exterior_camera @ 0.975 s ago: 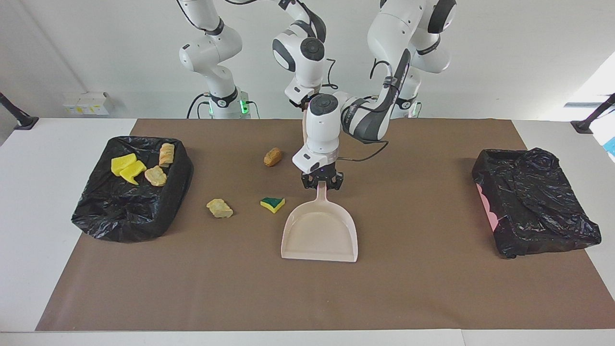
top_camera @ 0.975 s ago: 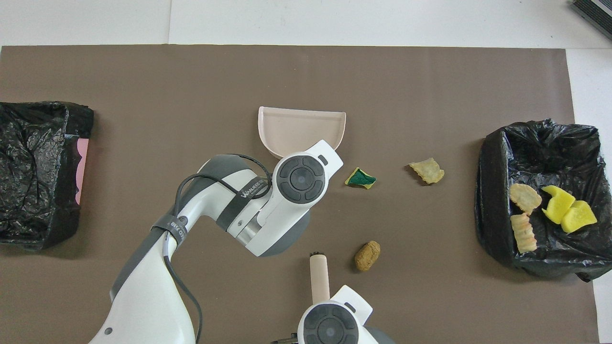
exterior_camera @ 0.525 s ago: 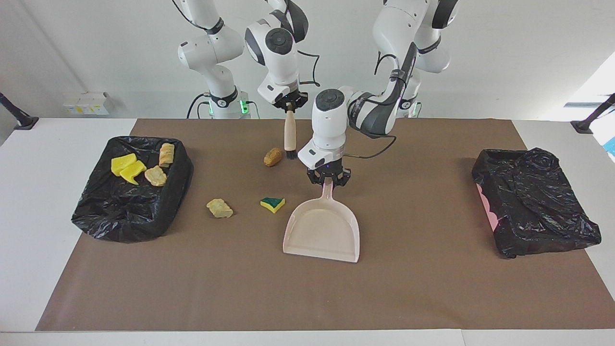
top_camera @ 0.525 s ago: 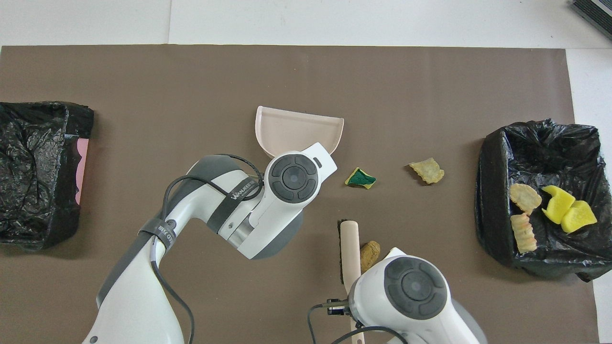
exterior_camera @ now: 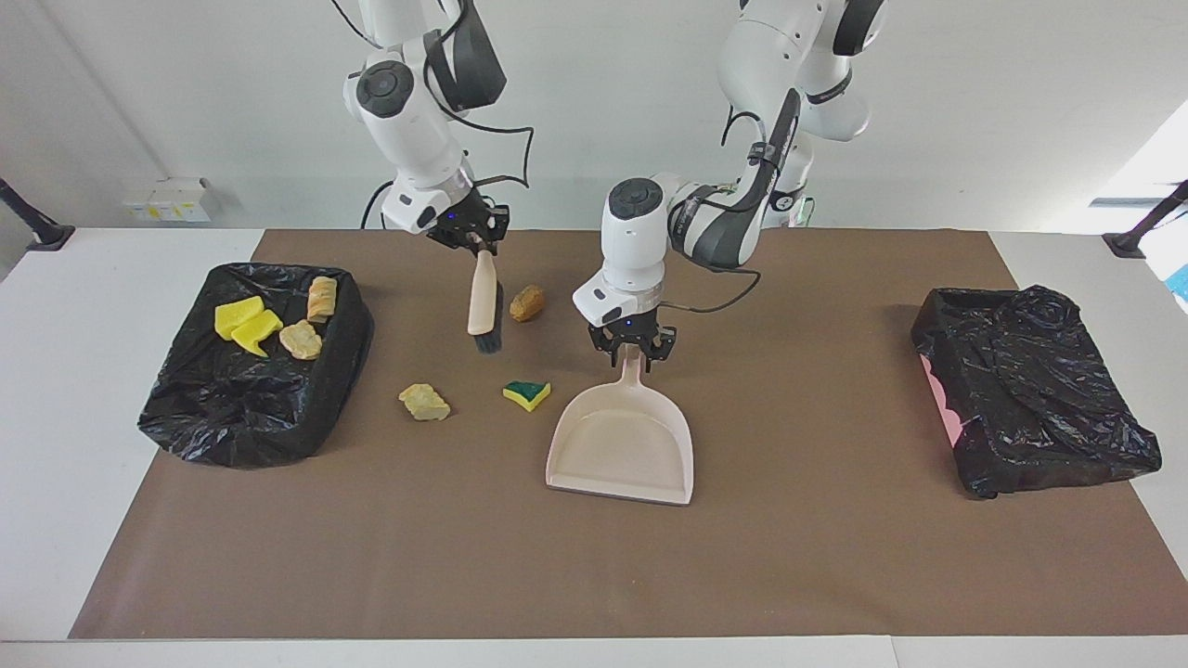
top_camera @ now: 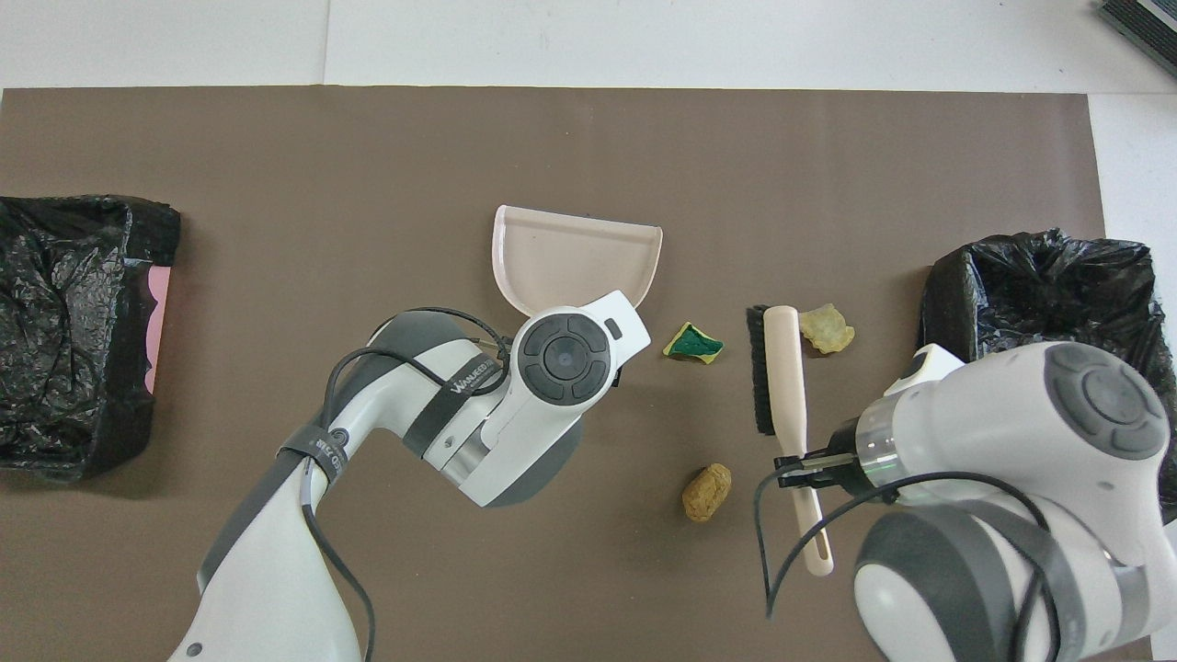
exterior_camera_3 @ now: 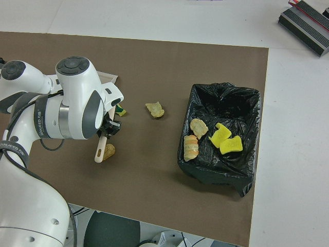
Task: Sweep and dump trash in bin
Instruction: 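Carry the brush with the right gripper behind the crust and green scrap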
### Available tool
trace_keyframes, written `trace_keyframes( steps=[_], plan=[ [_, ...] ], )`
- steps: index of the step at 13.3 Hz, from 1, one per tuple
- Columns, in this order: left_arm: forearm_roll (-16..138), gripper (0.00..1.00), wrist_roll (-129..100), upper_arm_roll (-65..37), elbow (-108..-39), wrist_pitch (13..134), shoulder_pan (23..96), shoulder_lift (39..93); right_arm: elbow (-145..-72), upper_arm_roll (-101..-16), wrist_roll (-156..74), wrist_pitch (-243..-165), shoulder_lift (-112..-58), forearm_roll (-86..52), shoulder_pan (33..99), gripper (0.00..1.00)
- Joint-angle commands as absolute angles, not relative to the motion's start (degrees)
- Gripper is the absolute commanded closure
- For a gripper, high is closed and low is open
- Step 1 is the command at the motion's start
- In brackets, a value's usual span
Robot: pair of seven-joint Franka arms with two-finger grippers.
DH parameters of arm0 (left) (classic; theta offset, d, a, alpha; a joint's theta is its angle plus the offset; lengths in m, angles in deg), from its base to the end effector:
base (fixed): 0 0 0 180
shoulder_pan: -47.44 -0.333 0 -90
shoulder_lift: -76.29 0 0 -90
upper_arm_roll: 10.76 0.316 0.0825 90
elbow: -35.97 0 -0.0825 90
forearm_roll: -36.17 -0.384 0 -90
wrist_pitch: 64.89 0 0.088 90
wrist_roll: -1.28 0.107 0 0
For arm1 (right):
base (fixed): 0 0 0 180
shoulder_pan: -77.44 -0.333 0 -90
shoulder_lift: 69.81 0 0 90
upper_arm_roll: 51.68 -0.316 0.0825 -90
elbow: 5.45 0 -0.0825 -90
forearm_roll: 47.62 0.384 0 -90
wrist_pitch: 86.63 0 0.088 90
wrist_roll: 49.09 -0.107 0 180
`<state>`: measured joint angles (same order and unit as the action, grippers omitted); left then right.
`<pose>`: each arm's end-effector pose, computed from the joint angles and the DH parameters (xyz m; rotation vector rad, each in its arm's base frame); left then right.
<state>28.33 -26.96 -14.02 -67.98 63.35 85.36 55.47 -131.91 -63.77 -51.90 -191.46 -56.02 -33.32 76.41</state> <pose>0.4909 -0.4205 0.3468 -3.0633 0.4676 -0.1580 0.4477 0.1290 0.4684 -2.9630 -0.1324 0.2428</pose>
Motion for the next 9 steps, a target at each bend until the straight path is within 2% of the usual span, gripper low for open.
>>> trace_keyframes(
  steps=[1,2,4,5,7,9],
  plan=[
    [27.82,0.33,-26.23,-13.83,-70.37,64.84,85.41,57.04,-124.83,-64.34,-50.05,-189.90,-61.71,-39.07,79.28,1.00],
    [27.82,0.35,-26.23,-13.83,-70.29,65.01,85.32,56.96,-122.80,-64.34,-50.05,-189.90,-63.64,-42.23,79.98,1.00],
    [27.82,0.53,-26.49,-13.75,-70.20,68.07,84.97,56.69,-121.12,-64.43,-50.05,-190.77,-66.98,-48.13,81.39,1.00],
    [27.82,0.58,-26.50,-13.74,-70.20,68.52,84.97,56.61,-119.98,-64.34,-50.23,-190.96,-69.17,-50.07,81.92,1.00],
    [27.82,0.77,-24.32,-13.66,-70.11,68.44,84.97,56.60,-117.87,-64.34,-50.14,-192.70,-72.70,-55.68,83.50,1.00],
    [27.47,0.87,-24.12,-13.66,-69.76,67.83,85.05,56.60,-117.34,-64.43,-49.96,-194.64,-75.33,-62.10,85.16,1.00]
  ],
)
